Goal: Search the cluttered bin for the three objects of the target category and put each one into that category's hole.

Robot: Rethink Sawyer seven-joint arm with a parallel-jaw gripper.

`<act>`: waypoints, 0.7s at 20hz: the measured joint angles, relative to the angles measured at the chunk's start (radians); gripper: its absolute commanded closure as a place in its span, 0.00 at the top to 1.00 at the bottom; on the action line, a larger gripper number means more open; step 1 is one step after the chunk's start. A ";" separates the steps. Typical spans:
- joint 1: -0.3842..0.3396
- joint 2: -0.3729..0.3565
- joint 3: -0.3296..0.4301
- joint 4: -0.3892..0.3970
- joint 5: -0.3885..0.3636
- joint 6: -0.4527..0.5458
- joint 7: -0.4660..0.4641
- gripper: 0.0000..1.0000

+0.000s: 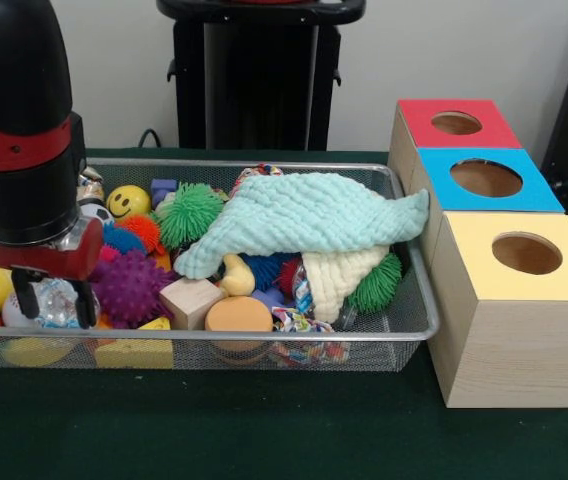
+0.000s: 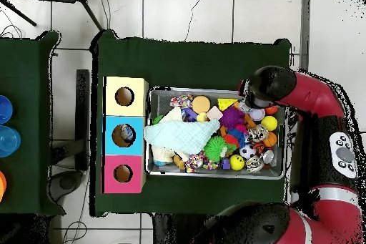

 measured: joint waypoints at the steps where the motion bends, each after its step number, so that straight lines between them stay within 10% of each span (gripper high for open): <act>1: -0.001 -0.002 0.000 0.002 0.000 0.000 0.000 1.00; 14: -0.024 -0.083 -0.004 0.079 0.000 0.000 0.000 1.00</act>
